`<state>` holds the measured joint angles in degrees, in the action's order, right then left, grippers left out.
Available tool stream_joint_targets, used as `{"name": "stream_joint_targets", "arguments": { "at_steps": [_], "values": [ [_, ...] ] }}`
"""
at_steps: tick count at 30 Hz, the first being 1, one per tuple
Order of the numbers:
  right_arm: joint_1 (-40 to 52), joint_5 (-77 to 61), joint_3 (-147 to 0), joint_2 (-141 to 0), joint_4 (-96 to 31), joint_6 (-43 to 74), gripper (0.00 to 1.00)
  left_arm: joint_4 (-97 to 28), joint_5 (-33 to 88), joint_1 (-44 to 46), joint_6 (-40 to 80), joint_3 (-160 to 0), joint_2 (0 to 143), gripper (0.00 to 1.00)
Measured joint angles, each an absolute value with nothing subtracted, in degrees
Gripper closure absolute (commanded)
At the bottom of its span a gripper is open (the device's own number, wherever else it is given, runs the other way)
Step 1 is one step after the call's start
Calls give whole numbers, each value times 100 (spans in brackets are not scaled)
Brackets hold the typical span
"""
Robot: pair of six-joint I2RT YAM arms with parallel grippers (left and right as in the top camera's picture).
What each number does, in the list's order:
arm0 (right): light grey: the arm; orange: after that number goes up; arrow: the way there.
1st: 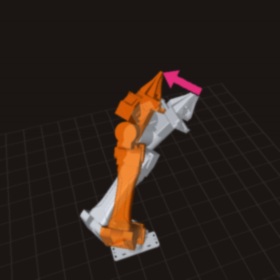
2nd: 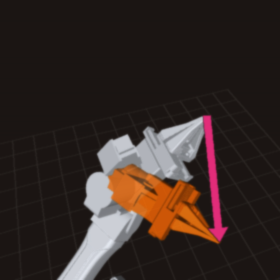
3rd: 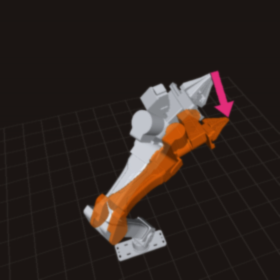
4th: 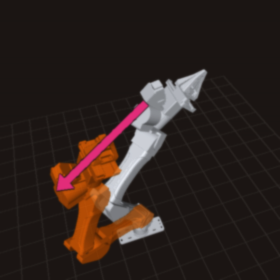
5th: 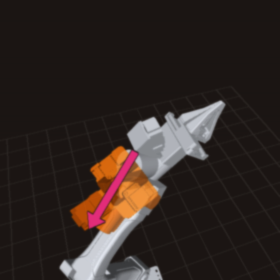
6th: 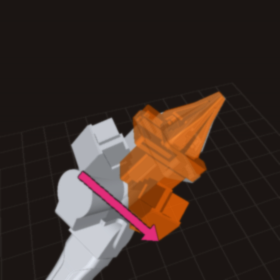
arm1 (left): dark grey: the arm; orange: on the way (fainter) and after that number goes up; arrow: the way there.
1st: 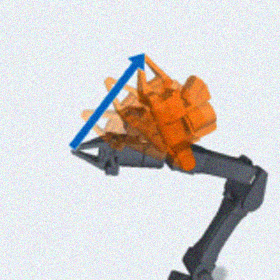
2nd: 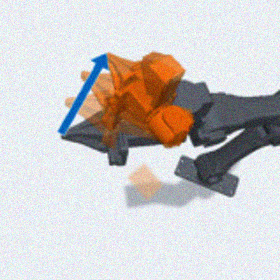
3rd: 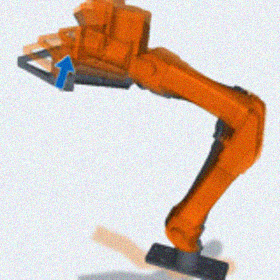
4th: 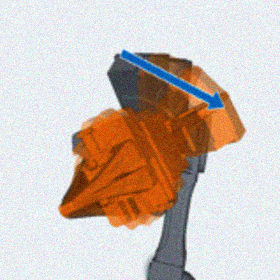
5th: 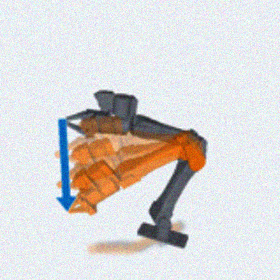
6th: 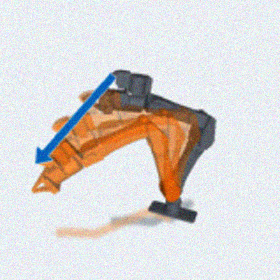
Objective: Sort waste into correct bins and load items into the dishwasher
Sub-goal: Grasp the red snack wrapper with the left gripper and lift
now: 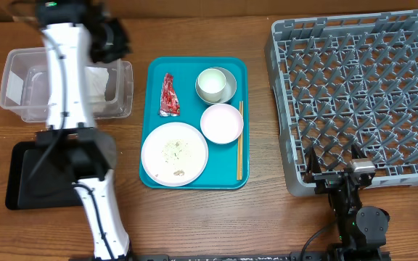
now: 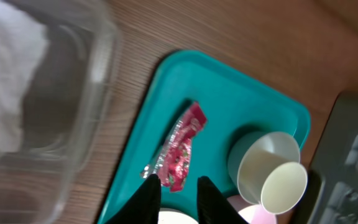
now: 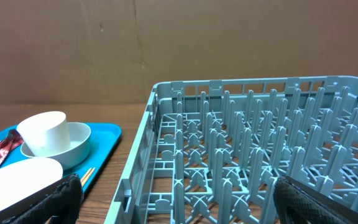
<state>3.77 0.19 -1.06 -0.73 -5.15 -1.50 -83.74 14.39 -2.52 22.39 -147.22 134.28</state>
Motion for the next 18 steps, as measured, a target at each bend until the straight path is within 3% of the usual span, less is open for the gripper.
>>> {"name": "stream_joint_targets", "arguments": {
  "at_steps": [8,18],
  "values": [
    [377,21,-106,-73,-515,-150,0,-8265,45,1074,2075,-14693,13450,65],
    [377,21,-106,-73,-515,-148,0,-8353,-486,1175,2097,-14691,14243,65]
  ]
}}
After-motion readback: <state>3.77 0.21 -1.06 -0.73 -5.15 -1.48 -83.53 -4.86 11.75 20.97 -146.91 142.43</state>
